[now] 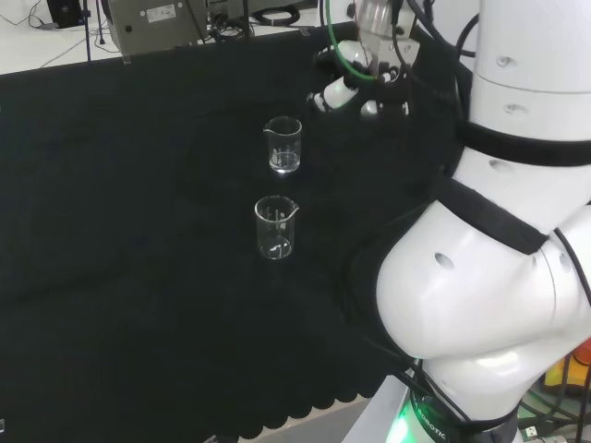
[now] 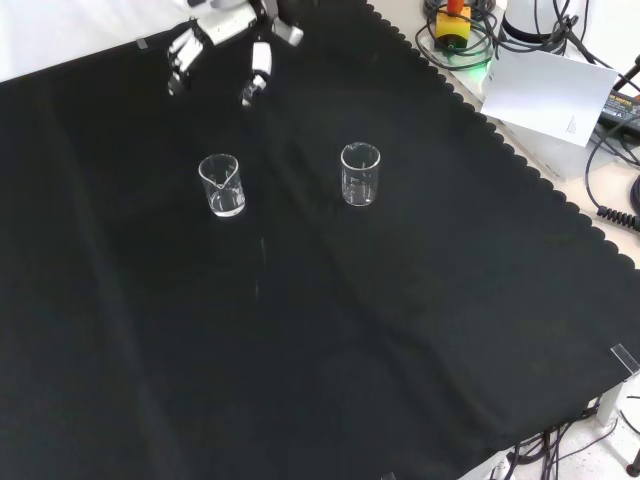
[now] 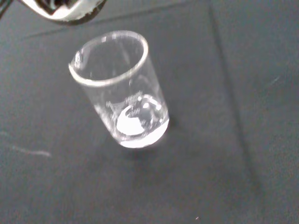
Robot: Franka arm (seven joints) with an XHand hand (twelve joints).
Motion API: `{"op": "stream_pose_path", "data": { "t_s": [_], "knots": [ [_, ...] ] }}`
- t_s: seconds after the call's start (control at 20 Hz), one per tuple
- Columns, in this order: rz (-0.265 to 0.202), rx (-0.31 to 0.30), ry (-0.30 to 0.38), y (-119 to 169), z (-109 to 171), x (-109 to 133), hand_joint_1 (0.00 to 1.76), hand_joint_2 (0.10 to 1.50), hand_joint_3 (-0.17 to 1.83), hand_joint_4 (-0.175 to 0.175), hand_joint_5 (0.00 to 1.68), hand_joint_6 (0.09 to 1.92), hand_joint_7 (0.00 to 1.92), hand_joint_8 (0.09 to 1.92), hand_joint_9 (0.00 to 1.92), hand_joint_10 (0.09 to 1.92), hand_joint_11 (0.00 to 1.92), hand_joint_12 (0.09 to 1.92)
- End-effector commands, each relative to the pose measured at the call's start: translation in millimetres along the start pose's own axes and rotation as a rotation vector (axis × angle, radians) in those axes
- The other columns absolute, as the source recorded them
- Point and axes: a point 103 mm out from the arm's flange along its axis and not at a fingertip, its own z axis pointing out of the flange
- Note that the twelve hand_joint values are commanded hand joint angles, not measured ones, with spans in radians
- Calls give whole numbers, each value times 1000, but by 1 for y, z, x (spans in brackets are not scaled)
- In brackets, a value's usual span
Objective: Pick up the beaker on the right.
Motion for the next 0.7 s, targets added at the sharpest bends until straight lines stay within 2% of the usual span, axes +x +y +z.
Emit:
{"op": "stream_pose_path", "data": {
  "t_s": [0.05, 0.45, 0.7],
  "knots": [
    [-90, -7, 81, 21, 34, 2, 806, 593, 620, -38, 457, 87, 263, 718, 450, 663, 155, 1396],
    [-127, 8, 149, 33, 59, -4, 868, 554, 628, -36, 504, 87, 322, 731, 526, 656, 211, 1379],
    [-171, 12, 200, 43, 77, -1, 889, 546, 635, -37, 508, 87, 320, 729, 513, 643, 207, 1373]
  ]
}}
